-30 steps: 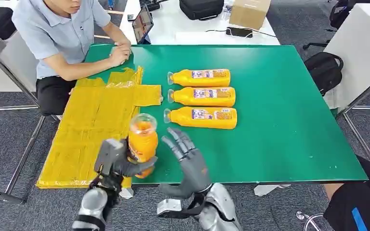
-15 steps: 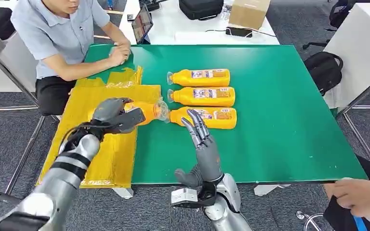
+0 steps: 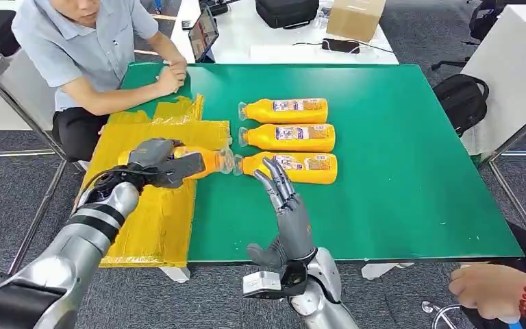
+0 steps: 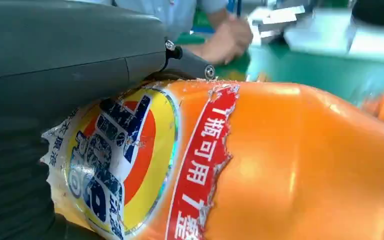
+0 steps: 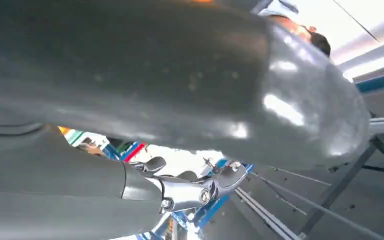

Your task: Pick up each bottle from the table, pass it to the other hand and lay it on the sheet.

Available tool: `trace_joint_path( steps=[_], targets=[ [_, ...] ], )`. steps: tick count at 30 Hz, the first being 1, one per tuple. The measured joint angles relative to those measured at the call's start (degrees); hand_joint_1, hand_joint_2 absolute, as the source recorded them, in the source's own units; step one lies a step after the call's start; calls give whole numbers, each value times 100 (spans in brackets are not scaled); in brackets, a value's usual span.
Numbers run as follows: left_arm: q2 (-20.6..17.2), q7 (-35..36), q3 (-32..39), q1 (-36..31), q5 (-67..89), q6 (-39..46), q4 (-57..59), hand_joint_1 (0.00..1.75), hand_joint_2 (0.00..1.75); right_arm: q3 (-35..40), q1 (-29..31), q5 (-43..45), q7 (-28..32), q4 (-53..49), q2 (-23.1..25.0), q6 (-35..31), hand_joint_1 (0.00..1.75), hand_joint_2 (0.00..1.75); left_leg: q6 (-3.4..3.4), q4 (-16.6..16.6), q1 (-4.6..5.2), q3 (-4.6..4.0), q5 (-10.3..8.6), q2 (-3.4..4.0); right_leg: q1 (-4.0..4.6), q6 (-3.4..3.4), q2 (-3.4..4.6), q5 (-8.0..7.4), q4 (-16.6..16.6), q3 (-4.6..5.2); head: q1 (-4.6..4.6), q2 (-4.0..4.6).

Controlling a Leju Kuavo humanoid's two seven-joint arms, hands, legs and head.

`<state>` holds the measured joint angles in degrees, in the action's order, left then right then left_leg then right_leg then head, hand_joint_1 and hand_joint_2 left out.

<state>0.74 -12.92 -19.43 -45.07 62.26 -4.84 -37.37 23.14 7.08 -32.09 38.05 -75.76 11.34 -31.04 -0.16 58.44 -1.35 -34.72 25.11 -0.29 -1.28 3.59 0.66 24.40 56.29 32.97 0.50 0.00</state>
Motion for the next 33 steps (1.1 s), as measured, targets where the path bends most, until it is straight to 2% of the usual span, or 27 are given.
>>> trace_joint_path(
  steps=[5, 8, 13, 20, 21, 22, 23, 25, 30, 33],
  targets=[
    [61, 403, -590, -662, 537, -907, 970, 175, 175, 178, 124, 178, 0, 9, 0, 206, 0, 0, 0, 0, 0, 1, -1, 2, 0, 0, 2, -1, 3, -1, 0, 0],
    [122, 764, -721, -799, 460, -1396, 1394, 175, 175, 315, 242, 357, 0, 74, 7, 289, 0, 0, -1, 0, 0, 0, 0, 2, 0, 0, 2, -1, 4, -1, 2, 0],
    [105, 1320, -727, -810, 216, -1726, 1854, 175, 175, 549, 422, 739, 0, 314, 9, 370, 0, 0, -1, 0, -1, -4, 0, 2, 1, 0, 1, 0, 7, 2, 0, 0],
    [15, 1373, -697, -843, 110, -1761, 2089, 175, 175, 746, 567, 982, 0, 529, 7, 431, 0, 0, -1, 0, 0, 2, 0, 0, 0, 0, -1, 0, 6, -5, 2, 0],
    [15, 1386, -688, -843, 91, -1758, 2102, 155, 175, 770, 583, 1010, 0, 555, 7, 431, 0, 0, -1, 0, 0, 6, 0, 0, -1, 0, -1, 0, 6, -8, 2, 0],
    [15, 1393, -664, -843, 56, -1758, 2109, 52, 175, 781, 592, 1019, 0, 568, 7, 440, 0, 0, -1, 0, 0, 7, 0, 0, 0, 0, -1, 0, 6, -10, 0, 0],
    [11, 1395, -636, -844, 2, -1767, 2124, 26, 175, 789, 597, 1028, 0, 583, 7, 450, 0, 0, -1, 0, 0, 7, 0, 0, 0, 0, -1, 0, 6, -11, 2, 0],
    [4, 1373, -559, -859, -196, -1881, 2141, 0, 175, 811, 608, 1056, 0, 616, 7, 492, 0, 0, -1, 0, 0, 10, 0, -1, 0, 0, -1, 0, 10, -14, 0, 0],
    [-118, 929, -54, -921, -943, -2517, 2189, 0, 175, 984, 708, 1264, 0, 710, -4, 558, 0, 0, -2, -1, 1, 18, -1, 0, 0, 0, -1, 0, 18, -12, 0, 0],
    [-177, 494, 145, -877, -1140, -2539, 2189, 0, 175, 1080, 760, 1325, 0, 752, -20, 505, 0, 0, -10, -1, 0, 15, -7, -8, 0, -1, -5, 1, 20, -10, 0, 0]
  ],
)
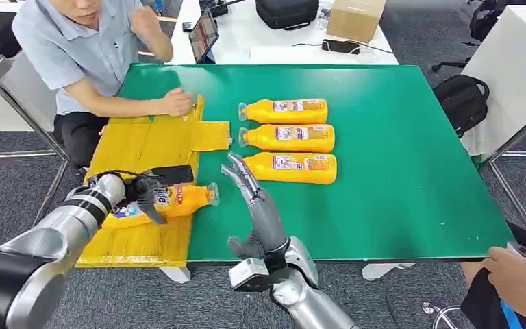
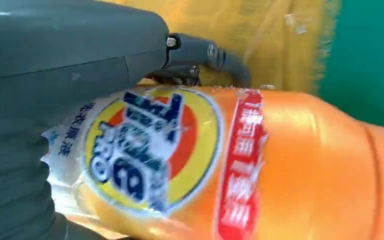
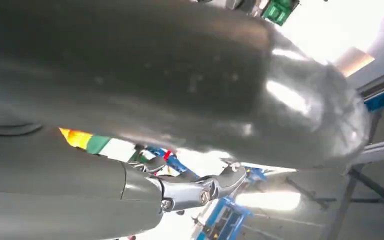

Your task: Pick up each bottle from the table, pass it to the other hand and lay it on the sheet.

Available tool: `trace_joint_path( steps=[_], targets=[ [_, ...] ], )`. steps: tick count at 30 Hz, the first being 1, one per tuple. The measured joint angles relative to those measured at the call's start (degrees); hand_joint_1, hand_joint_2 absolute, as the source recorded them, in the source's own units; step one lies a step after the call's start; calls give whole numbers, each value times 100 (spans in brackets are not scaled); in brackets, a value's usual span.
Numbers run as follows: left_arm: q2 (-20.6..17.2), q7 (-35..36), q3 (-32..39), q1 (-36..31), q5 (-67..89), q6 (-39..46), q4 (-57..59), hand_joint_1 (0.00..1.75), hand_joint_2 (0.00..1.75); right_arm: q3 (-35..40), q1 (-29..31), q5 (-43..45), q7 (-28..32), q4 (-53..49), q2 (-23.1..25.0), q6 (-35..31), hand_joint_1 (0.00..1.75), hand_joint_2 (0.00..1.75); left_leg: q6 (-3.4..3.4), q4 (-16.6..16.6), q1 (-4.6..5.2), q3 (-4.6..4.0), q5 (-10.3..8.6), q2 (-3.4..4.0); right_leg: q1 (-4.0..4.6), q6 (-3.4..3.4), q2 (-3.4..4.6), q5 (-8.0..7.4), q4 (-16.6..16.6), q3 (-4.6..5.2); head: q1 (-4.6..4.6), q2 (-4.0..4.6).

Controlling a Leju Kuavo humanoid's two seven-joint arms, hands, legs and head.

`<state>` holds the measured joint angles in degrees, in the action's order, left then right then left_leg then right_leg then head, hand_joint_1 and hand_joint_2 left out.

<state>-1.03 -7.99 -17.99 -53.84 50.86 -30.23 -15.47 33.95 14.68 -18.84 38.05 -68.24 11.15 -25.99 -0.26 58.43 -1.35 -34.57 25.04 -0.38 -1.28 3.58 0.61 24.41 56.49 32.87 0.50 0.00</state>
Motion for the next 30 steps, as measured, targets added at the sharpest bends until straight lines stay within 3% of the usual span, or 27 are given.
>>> trace_joint_path(
  steps=[8, 16, 22, 23, 27, 30],
  targets=[
    [-171, -1541, 546, 187, -640, 30, -127, 0, 175, 126, 5, -22, 0, 59, -70, -163, 0, 0, -2, 0, 1, -5, -2, 4, -3, 0, 2, 0, 1, 4, 2, 0],
    [-275, -2344, 629, 521, -1020, 533, -576, 0, 175, 81, -63, -229, 0, 26, -162, -282, 0, 0, -2, 0, 0, -7, -2, 4, -1, 0, 1, 0, 1, 9, 2, 0],
    [-308, -2563, 625, 1260, -1943, 811, -1848, 0, 175, -75, -184, -516, 0, -112, -221, -417, 0, 0, -2, 0, 2, -9, -2, 3, -3, 0, 1, 0, -1, 10, 2, 0],
    [-308, -2463, 625, 1394, -2131, 845, -2138, 0, 175, -98, -203, -657, 0, -131, -227, -478, 0, 175, -2, 0, 2, -9, -2, 4, -4, 0, 1, 0, -1, 10, 2, 0],
    [-184, -2074, 685, 2006, -3010, 1363, -3390, 0, 175, -622, -361, -2510, -156, -157, -114, -830, 0, 175, -3, 1, 4, -9, -1, 5, -5, 0, 2, 0, -3, 15, -2, 0],
    [263, -1578, 987, 2622, -3858, 1632, -4653, 0, 175, -1395, -575, -3734, -522, -439, 39, -793, 0, 175, -2, 1, 5, -22, -1, -11, -6, 1, -11, 1, -5, 20, 0, 0]
  ],
)
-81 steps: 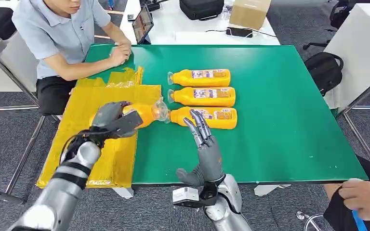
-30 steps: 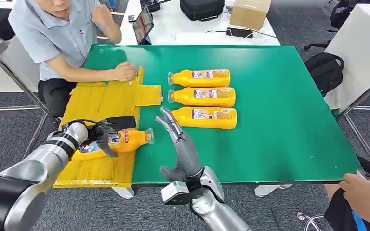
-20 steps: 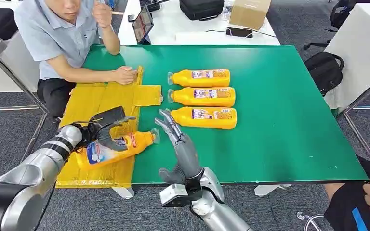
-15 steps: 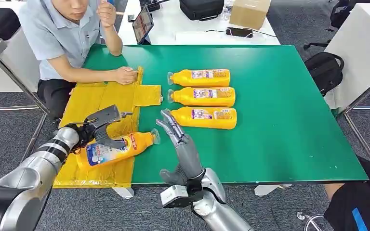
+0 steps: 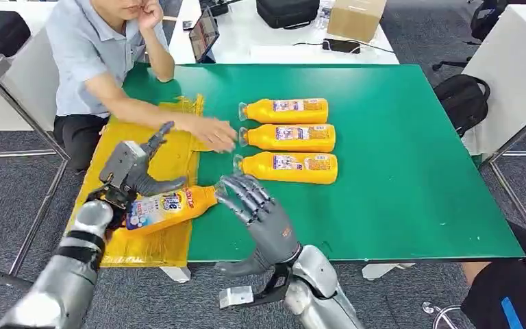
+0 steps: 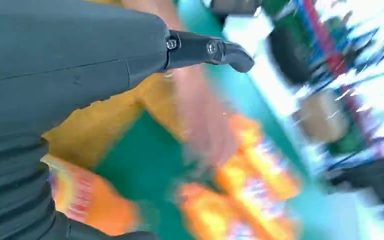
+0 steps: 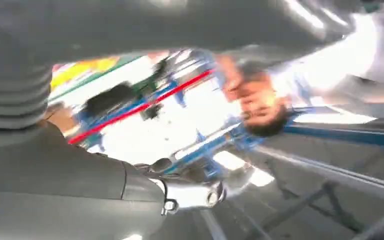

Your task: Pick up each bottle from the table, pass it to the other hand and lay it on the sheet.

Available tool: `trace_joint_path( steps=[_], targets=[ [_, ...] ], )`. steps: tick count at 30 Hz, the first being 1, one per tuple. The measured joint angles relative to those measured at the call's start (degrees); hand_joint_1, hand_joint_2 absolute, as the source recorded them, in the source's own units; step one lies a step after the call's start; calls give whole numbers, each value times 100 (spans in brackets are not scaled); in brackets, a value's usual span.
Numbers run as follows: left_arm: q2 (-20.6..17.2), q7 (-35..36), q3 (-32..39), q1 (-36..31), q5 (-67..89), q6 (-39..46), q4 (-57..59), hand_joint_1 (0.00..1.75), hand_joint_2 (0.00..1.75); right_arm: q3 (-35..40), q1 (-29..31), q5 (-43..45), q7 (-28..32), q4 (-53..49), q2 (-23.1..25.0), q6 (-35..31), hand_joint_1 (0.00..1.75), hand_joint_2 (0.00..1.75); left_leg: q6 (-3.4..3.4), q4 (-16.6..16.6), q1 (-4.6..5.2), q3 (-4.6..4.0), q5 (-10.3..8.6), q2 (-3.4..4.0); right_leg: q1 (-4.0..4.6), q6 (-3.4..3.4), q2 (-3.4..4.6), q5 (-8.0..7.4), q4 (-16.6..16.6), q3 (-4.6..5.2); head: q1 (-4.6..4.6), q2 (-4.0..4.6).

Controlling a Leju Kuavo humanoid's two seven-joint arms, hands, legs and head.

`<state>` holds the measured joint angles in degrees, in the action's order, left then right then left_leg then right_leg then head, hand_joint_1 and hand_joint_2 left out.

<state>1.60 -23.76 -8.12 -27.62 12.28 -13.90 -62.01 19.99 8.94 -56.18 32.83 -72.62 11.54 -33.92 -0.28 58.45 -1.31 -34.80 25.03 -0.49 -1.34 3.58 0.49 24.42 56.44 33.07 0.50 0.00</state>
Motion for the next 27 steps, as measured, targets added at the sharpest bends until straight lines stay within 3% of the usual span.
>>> trace_joint_path(
  steps=[5, 11, 17, 27],
  targets=[
    [587, 291, 495, 663, -498, 48, -1461, 0, 175, -1015, -266, -443, -127, -586, 131, 241, 0, 175, 4, 0, 7, -9, 3, 7, -3, 0, 3, -1, -4, 10, 2, 0],
    [806, 304, 735, 872, -592, 29, -2031, 0, 175, -1385, -377, -559, -134, -827, 254, 236, 0, 175, 2, -1, -1, -8, 1, 2, 3, -1, 3, 0, 3, 11, 0, 0],
    [1315, 335, 1161, 1452, -1256, 15, -2717, 0, 175, -1882, -554, -1223, -654, -1078, 243, 265, 0, 175, 2, 0, 4, -12, 2, 1, -3, 0, 0, 0, -3, 11, 0, 0],
    [1698, 25, 857, 2580, -207, 15, -3685, 0, 175, -2973, -516, -1898, -1289, -489, -198, 1116, 0, 175, 9, 0, 6, -20, 7, 1, -2, 0, 0, 0, -16, 11, 0, 0]
  ],
)
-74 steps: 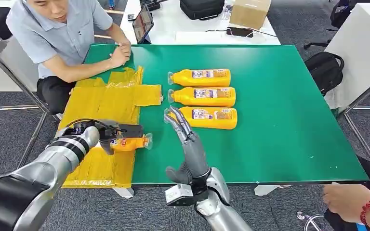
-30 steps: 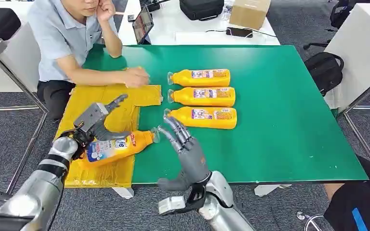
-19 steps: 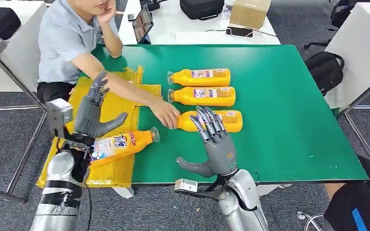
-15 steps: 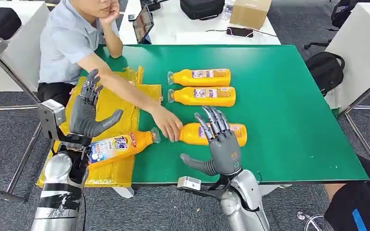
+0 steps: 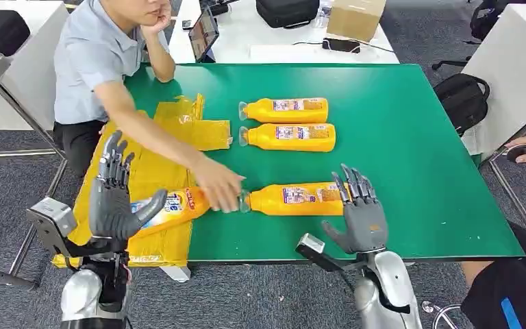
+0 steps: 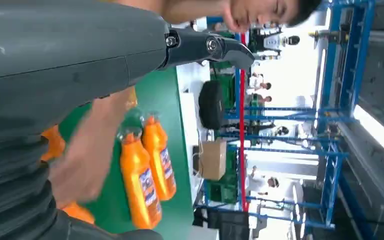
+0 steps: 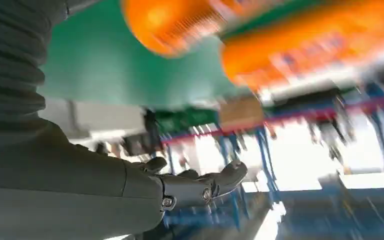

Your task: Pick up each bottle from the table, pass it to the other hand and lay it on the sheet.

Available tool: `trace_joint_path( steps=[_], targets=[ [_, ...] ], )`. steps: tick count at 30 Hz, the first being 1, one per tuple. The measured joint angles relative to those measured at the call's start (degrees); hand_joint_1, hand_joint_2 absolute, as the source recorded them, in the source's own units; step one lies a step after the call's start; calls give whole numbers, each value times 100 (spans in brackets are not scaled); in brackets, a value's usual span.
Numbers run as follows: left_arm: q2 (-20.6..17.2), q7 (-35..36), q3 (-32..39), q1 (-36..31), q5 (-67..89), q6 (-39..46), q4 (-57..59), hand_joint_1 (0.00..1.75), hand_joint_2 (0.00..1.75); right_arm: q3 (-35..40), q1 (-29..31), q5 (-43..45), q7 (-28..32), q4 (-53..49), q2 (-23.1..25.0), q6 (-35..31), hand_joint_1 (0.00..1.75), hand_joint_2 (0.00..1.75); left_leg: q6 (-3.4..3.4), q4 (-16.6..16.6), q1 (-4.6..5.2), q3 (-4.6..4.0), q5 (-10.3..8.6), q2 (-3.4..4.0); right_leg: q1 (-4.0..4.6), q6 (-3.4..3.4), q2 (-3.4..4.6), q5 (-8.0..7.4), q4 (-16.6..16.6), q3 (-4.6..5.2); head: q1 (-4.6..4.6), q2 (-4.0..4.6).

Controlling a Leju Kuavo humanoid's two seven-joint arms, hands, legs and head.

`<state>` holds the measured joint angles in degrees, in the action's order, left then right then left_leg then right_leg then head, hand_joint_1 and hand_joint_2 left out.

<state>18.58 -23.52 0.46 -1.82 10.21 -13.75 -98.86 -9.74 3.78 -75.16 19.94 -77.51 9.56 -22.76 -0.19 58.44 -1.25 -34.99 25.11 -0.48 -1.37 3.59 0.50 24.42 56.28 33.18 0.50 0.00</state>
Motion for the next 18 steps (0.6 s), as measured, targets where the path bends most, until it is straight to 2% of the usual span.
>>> trace_joint_path(
  steps=[7, 14, 18],
  targets=[
    [37, 44, -146, 295, 177, 50, -109, 0, 175, -164, 390, -759, -1006, 1103, -186, 132, 0, 175, -1, 0, -2, 6, -4, 1, 1, 1, 0, -1, 3, -2, -2, 0],
    [50, 61, -181, 372, 184, 2, -94, 0, 175, -215, 697, -857, -962, 1868, -361, -28, 0, 175, -1, 0, -1, 8, -2, 3, 1, 1, 3, -1, 0, -2, 0, 0],
    [50, 57, -201, 367, 158, -72, 11, 0, 175, -212, 1006, -899, -844, 2460, -451, -406, 0, 175, 0, 0, -1, 14, -3, 3, 1, 1, 3, -2, 0, -7, 0, 0]
  ],
)
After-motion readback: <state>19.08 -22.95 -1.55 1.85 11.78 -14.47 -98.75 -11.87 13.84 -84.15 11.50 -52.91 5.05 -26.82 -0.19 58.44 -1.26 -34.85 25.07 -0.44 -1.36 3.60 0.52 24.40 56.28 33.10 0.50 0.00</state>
